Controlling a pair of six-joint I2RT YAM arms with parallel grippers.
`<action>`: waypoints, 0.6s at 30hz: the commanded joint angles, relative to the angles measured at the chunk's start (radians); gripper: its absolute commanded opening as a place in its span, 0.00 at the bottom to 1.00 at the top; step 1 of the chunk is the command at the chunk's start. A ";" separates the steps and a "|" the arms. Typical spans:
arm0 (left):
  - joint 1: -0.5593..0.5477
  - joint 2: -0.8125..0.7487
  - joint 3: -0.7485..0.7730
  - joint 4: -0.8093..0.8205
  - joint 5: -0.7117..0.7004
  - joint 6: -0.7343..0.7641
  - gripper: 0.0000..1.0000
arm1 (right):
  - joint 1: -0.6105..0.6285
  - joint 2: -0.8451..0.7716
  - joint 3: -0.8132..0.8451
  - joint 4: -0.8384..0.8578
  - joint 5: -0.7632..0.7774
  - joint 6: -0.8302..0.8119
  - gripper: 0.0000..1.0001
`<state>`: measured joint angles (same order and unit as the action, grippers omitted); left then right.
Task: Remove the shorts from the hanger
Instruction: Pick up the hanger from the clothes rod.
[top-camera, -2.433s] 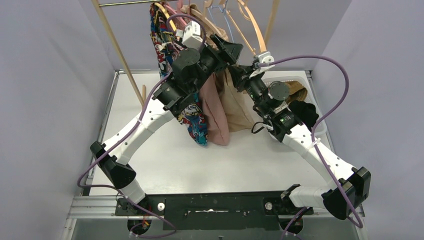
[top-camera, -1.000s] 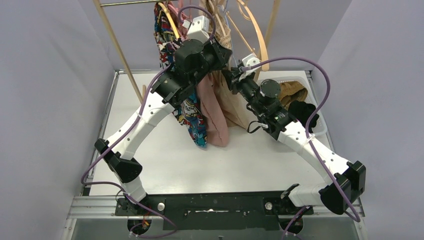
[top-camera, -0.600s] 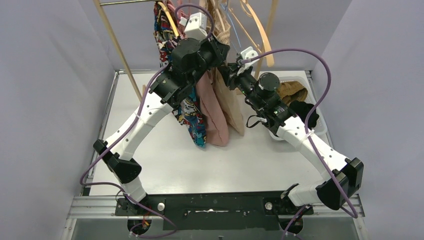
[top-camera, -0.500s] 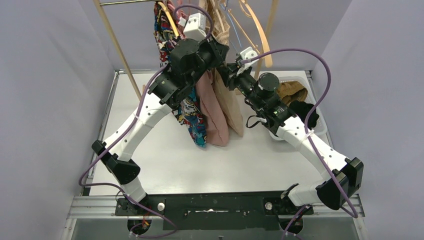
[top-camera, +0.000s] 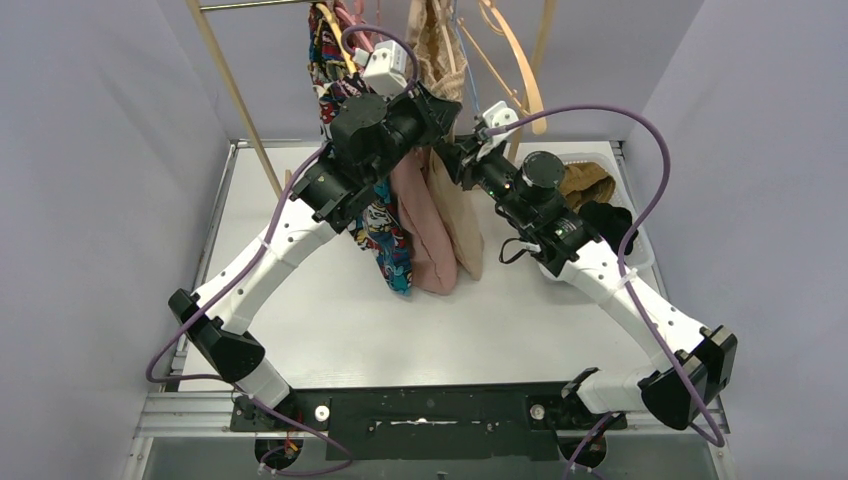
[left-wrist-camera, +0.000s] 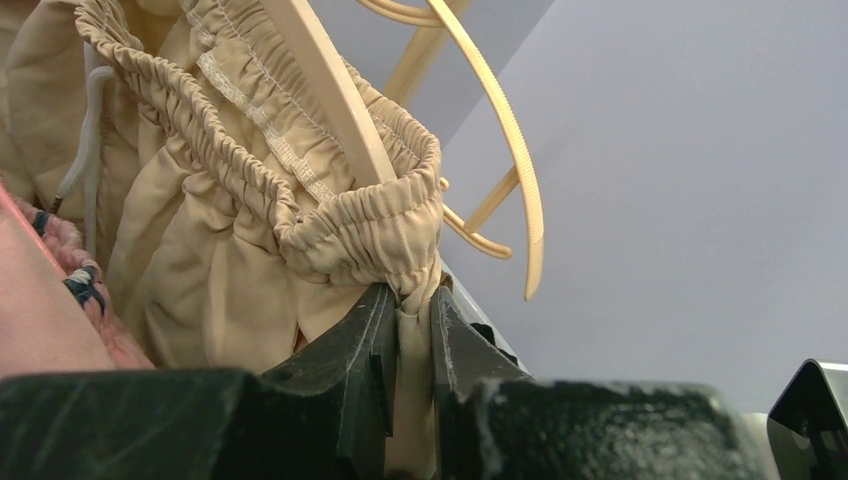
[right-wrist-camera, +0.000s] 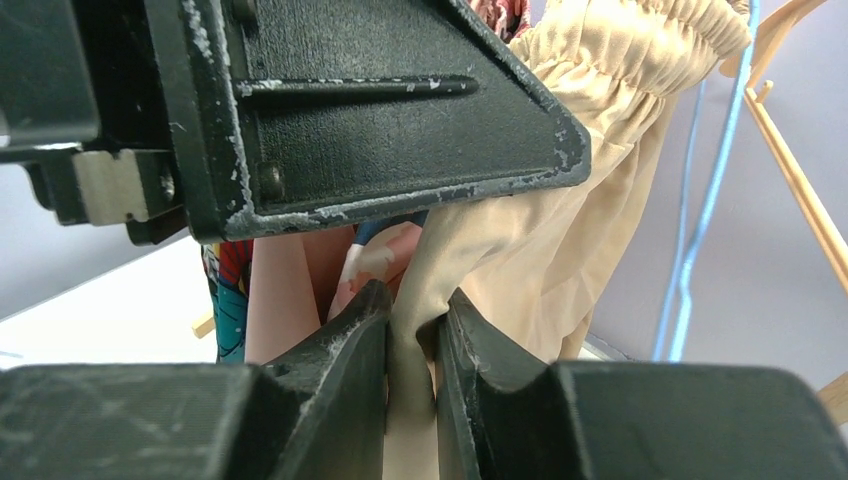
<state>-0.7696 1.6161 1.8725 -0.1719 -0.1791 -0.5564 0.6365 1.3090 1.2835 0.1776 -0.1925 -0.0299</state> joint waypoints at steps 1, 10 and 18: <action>-0.016 -0.078 -0.016 0.086 0.150 -0.008 0.00 | -0.017 -0.075 0.005 0.079 -0.002 0.029 0.00; -0.026 -0.211 -0.287 0.166 0.250 -0.005 0.43 | -0.021 -0.269 -0.151 -0.035 -0.093 0.002 0.00; -0.076 -0.228 -0.401 0.088 0.223 -0.059 0.52 | -0.021 -0.460 -0.311 -0.173 -0.161 0.026 0.00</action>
<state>-0.8257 1.4113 1.5146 -0.0860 0.0410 -0.5934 0.6094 0.9394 1.0351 0.0193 -0.2825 -0.0319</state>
